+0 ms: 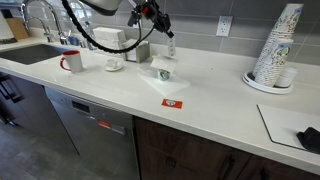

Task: Put the white sachet on top of the napkin on the coffee cup

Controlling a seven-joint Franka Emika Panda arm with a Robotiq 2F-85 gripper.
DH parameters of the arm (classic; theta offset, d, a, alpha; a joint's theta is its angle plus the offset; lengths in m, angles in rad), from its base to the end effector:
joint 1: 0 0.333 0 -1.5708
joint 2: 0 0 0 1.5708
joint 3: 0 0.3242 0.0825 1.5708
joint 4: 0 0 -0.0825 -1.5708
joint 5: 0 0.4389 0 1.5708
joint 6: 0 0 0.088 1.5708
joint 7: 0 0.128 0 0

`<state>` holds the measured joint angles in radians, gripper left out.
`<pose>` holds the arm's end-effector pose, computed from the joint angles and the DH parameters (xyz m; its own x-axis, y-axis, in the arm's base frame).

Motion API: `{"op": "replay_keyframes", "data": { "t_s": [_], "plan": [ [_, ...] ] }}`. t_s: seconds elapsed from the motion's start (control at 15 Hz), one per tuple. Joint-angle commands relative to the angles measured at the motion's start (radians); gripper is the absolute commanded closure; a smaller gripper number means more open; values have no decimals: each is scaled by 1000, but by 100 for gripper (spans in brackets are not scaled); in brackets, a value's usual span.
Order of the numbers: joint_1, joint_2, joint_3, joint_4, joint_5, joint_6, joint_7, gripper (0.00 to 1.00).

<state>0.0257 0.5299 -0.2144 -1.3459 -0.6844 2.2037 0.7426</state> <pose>0.7919 -0.1483 0.4470 0.7509 -0.3105 0.5829 -0.5955 -0.6999 0.3944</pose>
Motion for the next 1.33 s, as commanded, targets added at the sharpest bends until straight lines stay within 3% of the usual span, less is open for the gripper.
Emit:
{"op": "replay_keyframes", "data": {
  "t_s": [0.0, 1.27],
  "plan": [
    [5, 28, -8, 14, -12, -7, -52, 100],
    [43, 73, 3, 31, 11, -28, -131, 100]
  ]
}}
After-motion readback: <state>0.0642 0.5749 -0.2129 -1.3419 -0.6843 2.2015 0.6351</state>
